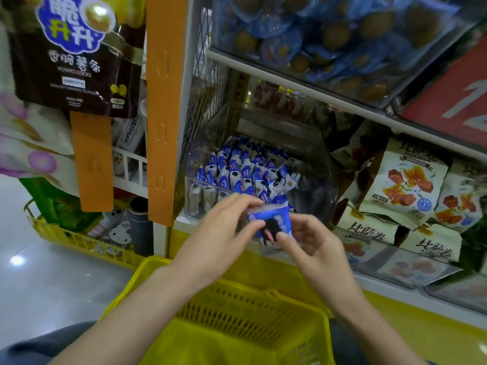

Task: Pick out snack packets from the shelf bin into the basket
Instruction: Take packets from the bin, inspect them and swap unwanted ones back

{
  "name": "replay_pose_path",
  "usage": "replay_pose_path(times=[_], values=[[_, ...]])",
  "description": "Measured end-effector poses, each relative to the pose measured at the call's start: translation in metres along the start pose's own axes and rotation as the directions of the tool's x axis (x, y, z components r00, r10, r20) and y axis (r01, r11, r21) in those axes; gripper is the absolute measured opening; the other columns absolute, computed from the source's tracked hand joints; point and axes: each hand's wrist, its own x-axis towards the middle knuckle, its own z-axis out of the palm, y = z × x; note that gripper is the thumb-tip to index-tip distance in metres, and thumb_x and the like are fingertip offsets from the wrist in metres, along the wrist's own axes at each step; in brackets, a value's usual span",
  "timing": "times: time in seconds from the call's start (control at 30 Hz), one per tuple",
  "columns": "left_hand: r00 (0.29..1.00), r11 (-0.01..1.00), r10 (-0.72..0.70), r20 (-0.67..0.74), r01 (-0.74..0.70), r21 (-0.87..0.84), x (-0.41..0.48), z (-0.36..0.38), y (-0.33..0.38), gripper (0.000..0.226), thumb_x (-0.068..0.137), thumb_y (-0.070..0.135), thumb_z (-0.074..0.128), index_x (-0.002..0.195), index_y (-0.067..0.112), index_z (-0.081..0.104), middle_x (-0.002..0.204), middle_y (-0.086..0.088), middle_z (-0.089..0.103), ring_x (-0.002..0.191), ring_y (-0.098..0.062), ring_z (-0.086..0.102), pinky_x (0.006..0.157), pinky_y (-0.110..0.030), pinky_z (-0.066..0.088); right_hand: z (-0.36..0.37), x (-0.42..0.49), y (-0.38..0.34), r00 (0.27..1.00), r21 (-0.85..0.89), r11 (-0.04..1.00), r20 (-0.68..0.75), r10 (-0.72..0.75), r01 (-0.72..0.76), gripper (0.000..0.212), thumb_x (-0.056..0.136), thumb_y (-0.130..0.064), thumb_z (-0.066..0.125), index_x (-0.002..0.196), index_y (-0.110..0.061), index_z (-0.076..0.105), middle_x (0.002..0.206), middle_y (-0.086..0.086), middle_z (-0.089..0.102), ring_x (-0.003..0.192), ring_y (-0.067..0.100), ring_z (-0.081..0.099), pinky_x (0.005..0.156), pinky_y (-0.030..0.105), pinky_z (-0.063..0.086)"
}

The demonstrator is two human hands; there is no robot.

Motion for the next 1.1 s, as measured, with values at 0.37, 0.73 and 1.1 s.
replay_pose_path(times=[0.37, 0.73, 1.1], values=[[0.997, 0.822, 0.066, 0.045, -0.080, 0.564, 0.036, -0.023, -0.042, 0.036, 0.098, 0.041, 0.029, 0.113, 0.023, 0.057, 0.112, 0.005, 0.061, 0.109, -0.015, 0.050, 0.093, -0.029, 0.027, -0.024, 0.134, -0.012, 0.978, -0.676, 0.708, -0.166, 0.122, -0.203, 0.034, 0.088, -0.021, 0.061, 0.119, -0.012, 0.052, 0.115, 0.007, 0.058, 0.099, 0.019, 0.057, 0.082, 0.030, 0.048], [0.982, 0.806, 0.183, -0.040, -0.126, 0.578, 0.033, -0.020, -0.045, 0.016, 0.088, 0.027, 0.060, 0.084, 0.013, 0.067, 0.077, -0.003, 0.067, 0.077, -0.025, 0.062, 0.077, -0.036, 0.047, -0.004, 0.167, 0.014, 0.863, -0.782, 0.499, -0.096, 0.496, -0.373, 0.028, 0.084, -0.021, 0.066, 0.108, -0.008, 0.059, 0.098, 0.005, 0.059, 0.083, 0.016, 0.055, 0.065, 0.025, 0.042], [0.983, 0.820, 0.180, -0.032, -0.132, 0.556, 0.033, -0.016, -0.049, 0.032, 0.099, 0.034, 0.031, 0.109, 0.019, 0.057, 0.104, 0.002, 0.062, 0.101, -0.019, 0.052, 0.092, -0.032, 0.031, 0.013, 0.173, 0.039, 0.867, -0.715, 0.596, -0.027, 0.498, -0.365, 0.039, 0.084, -0.044, 0.062, 0.059, -0.016, 0.049, 0.066, 0.012, 0.053, 0.063, 0.024, 0.051, 0.056, 0.027, 0.040]])
